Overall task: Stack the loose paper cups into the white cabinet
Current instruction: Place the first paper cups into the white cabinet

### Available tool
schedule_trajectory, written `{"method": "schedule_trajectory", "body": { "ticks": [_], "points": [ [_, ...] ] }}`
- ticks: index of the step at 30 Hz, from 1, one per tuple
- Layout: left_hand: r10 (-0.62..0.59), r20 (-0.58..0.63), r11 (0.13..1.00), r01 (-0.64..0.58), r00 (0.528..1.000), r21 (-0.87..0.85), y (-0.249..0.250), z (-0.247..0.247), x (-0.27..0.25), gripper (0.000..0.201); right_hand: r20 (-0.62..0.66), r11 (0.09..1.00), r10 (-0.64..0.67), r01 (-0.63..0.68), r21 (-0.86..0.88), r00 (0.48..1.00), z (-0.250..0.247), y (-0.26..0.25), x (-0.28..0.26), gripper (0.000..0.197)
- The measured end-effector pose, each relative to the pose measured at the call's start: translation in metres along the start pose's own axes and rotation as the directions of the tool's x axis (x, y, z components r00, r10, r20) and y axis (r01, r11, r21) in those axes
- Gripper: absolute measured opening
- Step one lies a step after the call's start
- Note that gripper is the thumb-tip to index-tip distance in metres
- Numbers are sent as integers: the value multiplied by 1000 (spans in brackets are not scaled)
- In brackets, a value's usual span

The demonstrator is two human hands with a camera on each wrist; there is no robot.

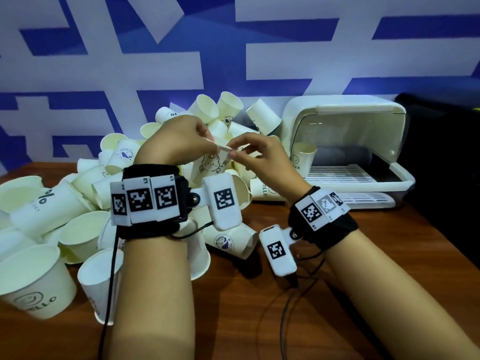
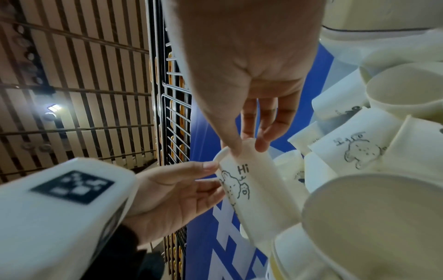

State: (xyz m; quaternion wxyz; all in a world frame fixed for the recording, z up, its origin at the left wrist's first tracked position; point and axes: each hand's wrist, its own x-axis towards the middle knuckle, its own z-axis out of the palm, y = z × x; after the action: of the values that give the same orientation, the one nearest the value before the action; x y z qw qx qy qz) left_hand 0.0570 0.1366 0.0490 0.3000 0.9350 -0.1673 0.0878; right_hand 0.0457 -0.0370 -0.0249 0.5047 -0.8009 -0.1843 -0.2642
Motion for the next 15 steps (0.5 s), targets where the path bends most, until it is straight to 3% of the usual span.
{"method": "schedule_trajectory", "body": {
  "ticks": [7,15],
  "points": [
    [105,-96,919,-134,990,-371,17,18,4,21,-61,992,-60,53,-111,996,-46,-10,9,19],
    [252,-139,803,-288,958,-521,64,66,12,17,-4,962,96,-94,-256,995,-126,-25,0,8]
  ]
}}
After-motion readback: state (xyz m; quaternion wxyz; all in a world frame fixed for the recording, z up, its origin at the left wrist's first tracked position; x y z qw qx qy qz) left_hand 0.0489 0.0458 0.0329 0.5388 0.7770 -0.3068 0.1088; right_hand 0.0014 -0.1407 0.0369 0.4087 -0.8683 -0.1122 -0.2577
